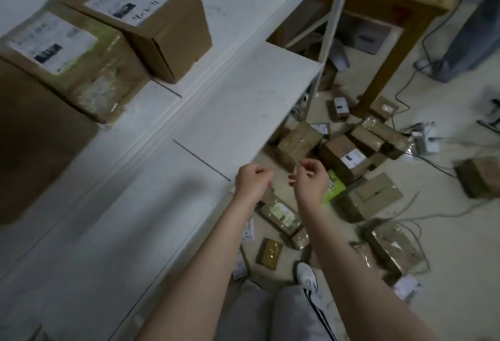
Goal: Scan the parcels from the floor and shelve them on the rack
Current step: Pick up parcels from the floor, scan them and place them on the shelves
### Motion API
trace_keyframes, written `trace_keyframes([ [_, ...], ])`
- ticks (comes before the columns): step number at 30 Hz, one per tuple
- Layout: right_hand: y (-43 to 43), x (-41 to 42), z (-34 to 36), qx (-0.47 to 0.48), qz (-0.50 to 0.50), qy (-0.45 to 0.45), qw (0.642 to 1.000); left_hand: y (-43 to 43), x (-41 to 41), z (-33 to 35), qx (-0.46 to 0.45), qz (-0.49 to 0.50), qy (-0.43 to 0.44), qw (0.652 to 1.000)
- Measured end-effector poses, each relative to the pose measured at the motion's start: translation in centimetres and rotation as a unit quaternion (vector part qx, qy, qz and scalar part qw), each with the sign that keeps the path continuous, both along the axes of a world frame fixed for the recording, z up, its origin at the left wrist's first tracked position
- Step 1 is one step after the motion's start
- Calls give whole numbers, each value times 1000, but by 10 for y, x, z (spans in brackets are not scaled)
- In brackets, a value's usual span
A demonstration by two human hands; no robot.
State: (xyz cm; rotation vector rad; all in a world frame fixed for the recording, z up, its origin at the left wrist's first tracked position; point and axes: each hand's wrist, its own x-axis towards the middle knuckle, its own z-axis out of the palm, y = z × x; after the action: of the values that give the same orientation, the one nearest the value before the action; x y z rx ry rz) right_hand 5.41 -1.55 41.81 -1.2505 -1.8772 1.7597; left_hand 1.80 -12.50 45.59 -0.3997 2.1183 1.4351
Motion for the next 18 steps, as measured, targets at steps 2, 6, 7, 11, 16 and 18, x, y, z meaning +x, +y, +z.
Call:
trace_keyframes([
  [2, 29, 17, -30, -13, -29, -50, 998, 21, 3, -25, -8, -45, -33, 998],
  [6, 82, 43, -91, -30, -41, -132, 990, 59, 2, -78, -23, -115, -88, 989],
  [7, 93, 46, -107, -36, -40, -144, 988, 68, -1, -91, -32, -134, -96, 986],
  [11, 139, 57, -163, -43, 0, -182, 982, 102, -12, -146, -78, -181, -116, 973],
  [16, 201, 60, -215, -55, 39, -211, 975, 146, -20, -207, -104, -182, -138, 968],
  [18, 228, 63, -234, -62, 30, -213, 975, 164, -20, -230, -114, -185, -149, 965],
])
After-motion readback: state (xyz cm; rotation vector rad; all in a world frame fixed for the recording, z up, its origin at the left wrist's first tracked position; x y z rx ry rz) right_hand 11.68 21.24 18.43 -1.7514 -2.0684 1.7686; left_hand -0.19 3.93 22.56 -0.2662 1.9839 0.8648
